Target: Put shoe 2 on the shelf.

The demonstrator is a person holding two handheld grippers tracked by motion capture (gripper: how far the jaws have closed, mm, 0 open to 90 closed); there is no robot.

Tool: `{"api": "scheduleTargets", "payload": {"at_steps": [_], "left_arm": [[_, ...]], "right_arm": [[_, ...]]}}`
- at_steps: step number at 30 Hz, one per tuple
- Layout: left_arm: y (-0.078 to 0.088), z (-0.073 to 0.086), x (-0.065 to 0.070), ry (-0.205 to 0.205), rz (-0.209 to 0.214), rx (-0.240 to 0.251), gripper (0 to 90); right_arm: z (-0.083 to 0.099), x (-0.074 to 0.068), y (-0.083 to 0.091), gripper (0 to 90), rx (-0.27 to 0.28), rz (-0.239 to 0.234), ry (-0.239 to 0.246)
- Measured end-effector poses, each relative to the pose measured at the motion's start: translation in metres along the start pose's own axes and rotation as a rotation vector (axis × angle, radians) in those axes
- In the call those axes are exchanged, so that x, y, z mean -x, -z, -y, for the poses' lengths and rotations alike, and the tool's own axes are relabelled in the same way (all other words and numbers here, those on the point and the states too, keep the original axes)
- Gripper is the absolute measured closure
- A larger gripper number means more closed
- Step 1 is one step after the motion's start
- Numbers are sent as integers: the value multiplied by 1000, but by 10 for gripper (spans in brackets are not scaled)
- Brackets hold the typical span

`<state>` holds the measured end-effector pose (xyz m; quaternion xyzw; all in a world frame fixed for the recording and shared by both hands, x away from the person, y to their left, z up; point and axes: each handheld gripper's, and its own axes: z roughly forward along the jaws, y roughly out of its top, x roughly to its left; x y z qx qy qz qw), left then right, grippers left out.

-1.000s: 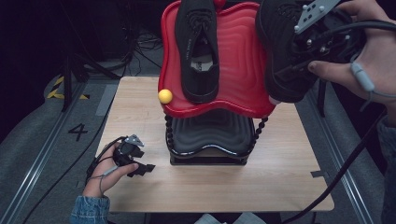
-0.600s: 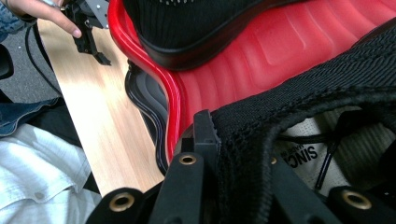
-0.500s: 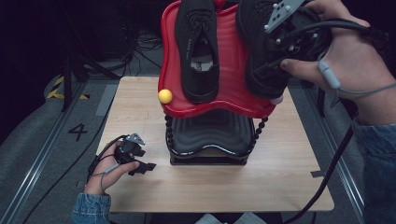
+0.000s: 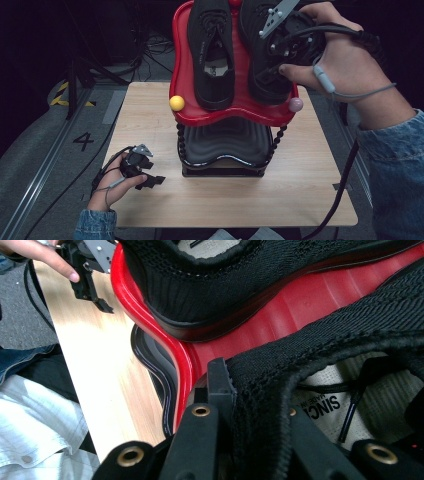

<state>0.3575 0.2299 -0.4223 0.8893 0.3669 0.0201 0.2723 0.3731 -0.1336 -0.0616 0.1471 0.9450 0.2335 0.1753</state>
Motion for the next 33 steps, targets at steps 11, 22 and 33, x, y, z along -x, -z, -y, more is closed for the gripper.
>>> {"api": "scheduleTargets", "payload": {"at_steps": [11,22,33], "left_arm": [[0,3,0,10,3,-7,263],[-1,2,0,2,2,-9,263],[-4,-1,0,-8,8,-18,261]], "right_arm": [[-5,0,-14,864,-6,3,18],[-6,-1,-35,862,-14,-13,22],[-5,-2,-39,861,7,-5,20]]}}
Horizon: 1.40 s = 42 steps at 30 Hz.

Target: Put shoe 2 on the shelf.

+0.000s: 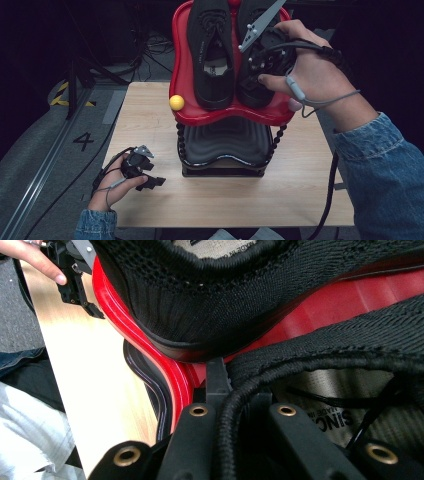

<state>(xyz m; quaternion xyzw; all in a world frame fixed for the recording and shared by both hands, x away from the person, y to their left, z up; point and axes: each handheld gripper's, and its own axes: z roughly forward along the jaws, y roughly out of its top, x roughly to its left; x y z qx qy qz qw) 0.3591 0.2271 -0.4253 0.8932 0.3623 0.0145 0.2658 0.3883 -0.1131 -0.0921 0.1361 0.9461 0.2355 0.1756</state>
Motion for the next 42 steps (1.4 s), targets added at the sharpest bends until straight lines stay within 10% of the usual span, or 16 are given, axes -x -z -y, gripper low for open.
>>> {"api": "scheduleTargets", "payload": {"at_steps": [15,42], "left_arm": [[1,2,-1,3,-1,-2,260],[6,6,-6,24,3,4,253]], "right_arm": [[3,-5,7,729,-8,-38,-31],[49,-8,88,595,197,-41,-63]]}}
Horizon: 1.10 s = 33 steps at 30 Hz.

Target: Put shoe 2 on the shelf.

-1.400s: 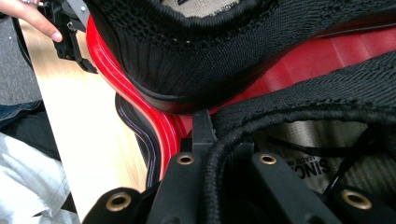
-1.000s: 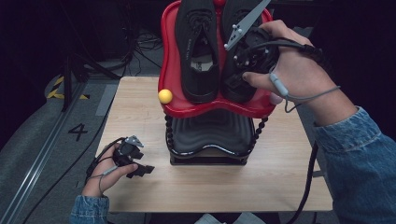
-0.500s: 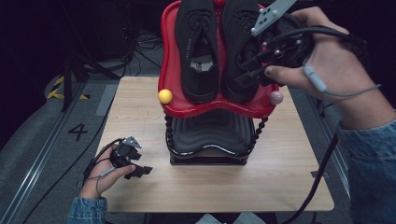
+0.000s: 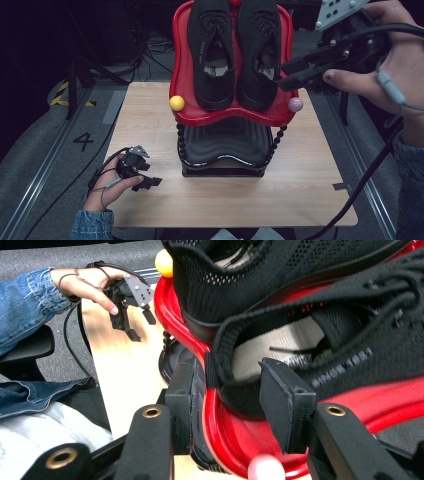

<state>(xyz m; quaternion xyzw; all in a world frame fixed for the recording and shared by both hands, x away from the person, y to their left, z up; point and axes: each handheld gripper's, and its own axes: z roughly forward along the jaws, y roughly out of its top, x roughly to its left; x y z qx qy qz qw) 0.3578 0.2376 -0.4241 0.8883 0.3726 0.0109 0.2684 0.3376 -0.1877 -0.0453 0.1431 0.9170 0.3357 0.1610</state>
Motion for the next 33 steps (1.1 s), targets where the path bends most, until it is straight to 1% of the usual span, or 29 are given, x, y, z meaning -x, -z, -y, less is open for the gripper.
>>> {"api": "scheduleTargets", "payload": {"at_steps": [2,4,5,6,7,8,10,13,14,15,16,19,20,21,22,24,25,26,27,29,30,31,32,33], "left_arm": [[0,-1,0,-3,-3,-4,252],[-1,-2,-1,-9,-5,-2,252],[-2,-2,0,-5,5,-5,252],[-2,-3,-1,-9,3,-9,252],[-2,-3,0,0,6,-10,252],[-2,-3,0,-3,5,-8,252],[-2,-3,-1,-6,1,-7,252],[-1,-2,-1,-5,-3,-6,251],[-1,-2,-1,0,3,-6,252],[0,-1,-1,1,-4,-4,251],[0,-1,-1,4,1,-5,251],[1,1,-1,16,-5,-12,251],[1,2,-1,11,-11,-11,251],[1,2,-1,11,-11,-11,251],[1,3,0,18,-13,-11,251],[2,3,-1,13,-21,-12,251],[2,4,0,18,-24,-13,251],[2,4,0,20,-25,-14,251],[2,5,0,24,-31,-14,251],[2,6,0,32,-30,-22,251],[2,6,0,32,-30,-22,251],[2,6,-1,33,-38,-25,251],[2,7,-1,40,-40,-27,251],[2,7,-1,45,-39,-30,251]], "right_arm": [[7,0,5,592,11,-3,-6],[14,0,10,585,11,4,-8],[18,0,11,583,11,6,-13],[24,0,13,582,11,9,-17],[27,0,14,582,11,11,-19],[32,0,14,579,11,12,-24],[44,0,13,572,9,11,-30],[68,0,7,563,4,11,-52],[79,0,3,559,2,4,-67],[89,1,0,556,-1,3,-81],[96,2,-3,549,-3,3,-93],[129,7,-17,542,-16,9,-148],[141,9,-21,541,-21,13,-165],[141,9,-21,541,-21,13,-165],[154,12,-28,541,-27,12,-186],[175,15,-38,541,-36,3,-223],[188,17,-46,541,-44,8,-239],[194,18,-50,541,-49,8,-251],[211,21,-61,539,-60,8,-279],[225,22,-71,538,-78,11,-299],[225,22,-71,538,-78,11,-299],[234,23,-78,537,-91,13,-313],[248,23,-89,536,-112,17,-336],[255,23,-94,535,-120,17,-350]]}}
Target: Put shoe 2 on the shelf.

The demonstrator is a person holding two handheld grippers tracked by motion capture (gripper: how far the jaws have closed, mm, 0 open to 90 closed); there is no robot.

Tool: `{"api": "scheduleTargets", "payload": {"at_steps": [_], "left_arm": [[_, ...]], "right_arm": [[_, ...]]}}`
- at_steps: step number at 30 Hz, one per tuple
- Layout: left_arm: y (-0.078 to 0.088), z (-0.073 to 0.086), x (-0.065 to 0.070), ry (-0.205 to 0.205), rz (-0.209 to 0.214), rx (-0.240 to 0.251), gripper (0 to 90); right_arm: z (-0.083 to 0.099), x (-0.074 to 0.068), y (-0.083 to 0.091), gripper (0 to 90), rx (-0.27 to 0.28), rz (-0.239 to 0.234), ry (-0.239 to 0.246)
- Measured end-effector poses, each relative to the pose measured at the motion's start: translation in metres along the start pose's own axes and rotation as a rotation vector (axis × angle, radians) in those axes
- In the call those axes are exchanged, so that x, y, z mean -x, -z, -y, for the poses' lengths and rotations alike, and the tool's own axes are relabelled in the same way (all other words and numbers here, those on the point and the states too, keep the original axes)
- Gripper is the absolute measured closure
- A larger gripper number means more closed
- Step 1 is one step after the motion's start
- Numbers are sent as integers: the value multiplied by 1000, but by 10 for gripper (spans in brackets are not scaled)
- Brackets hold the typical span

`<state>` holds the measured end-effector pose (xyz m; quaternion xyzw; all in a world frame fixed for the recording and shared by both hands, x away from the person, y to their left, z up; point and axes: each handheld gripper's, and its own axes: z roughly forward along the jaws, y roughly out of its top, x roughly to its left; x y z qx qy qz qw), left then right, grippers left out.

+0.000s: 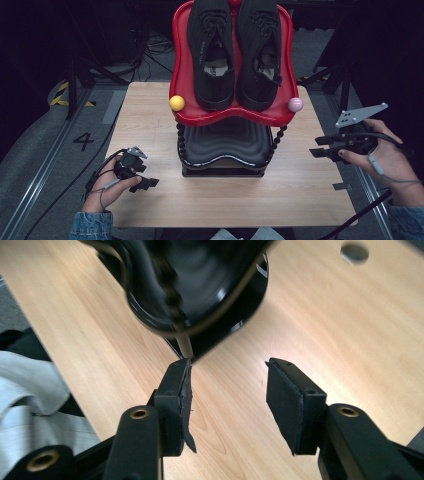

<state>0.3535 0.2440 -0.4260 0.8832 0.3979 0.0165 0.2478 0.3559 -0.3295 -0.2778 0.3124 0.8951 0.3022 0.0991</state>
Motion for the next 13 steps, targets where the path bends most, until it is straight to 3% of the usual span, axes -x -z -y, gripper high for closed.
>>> {"api": "scheduleTargets", "payload": {"at_steps": [1,6,9,11,13], "left_arm": [[0,0,0,0,0,0,251],[1,1,-2,8,-17,1,251],[0,1,-2,19,-24,-2,251],[-2,-1,-1,40,-30,-1,251],[-2,-2,-2,35,-42,1,251]], "right_arm": [[0,0,0,535,0,0,0],[32,9,-35,525,-19,-14,-81],[49,12,-56,501,-44,22,-105],[58,14,-68,493,-36,41,-128],[63,15,-75,485,-21,44,-153]]}}
